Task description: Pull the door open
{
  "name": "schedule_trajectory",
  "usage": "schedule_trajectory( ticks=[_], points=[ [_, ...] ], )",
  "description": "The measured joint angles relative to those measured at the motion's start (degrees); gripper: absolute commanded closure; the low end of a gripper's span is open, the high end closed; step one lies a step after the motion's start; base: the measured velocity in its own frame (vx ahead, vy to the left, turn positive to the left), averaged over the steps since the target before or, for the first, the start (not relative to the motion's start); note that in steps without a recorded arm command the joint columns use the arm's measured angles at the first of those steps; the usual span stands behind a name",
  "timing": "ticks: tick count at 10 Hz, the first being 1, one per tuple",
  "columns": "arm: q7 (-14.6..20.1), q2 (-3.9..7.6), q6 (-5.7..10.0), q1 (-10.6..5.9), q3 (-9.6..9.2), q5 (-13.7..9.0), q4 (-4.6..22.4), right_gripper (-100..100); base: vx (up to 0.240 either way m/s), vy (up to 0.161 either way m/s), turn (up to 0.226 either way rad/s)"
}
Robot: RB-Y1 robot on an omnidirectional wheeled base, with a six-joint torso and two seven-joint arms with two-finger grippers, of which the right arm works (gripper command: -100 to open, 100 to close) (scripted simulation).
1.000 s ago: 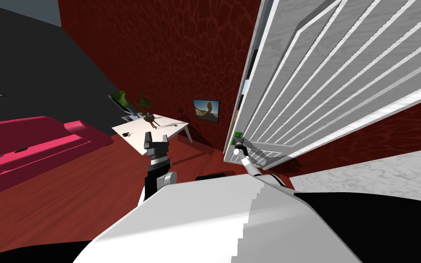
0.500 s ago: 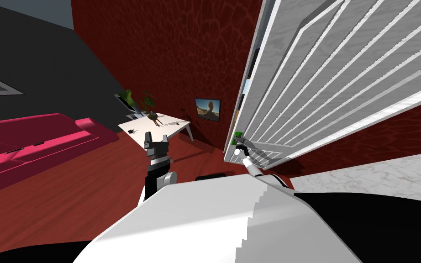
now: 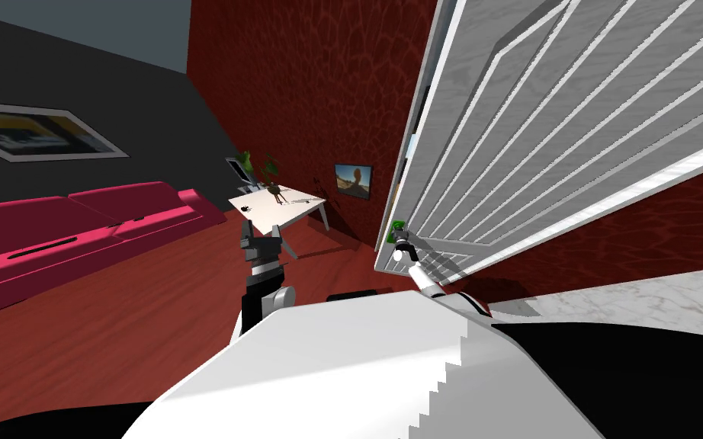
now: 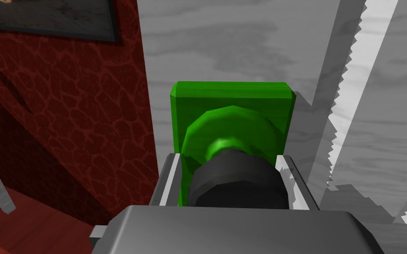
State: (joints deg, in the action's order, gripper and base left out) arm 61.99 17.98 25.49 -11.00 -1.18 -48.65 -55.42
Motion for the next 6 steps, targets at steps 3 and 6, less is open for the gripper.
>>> schedule_trajectory(
  ticks=[3,6],
  points=[
    [3.07,2.09,-0.33,1.18,-1.93,-0.23,-1.43,100,-0.203,-0.063,0.166],
    [4.94,3.04,-0.45,1.74,-3.33,-0.26,-1.57,100,-0.147,-0.036,0.087]
  ],
)
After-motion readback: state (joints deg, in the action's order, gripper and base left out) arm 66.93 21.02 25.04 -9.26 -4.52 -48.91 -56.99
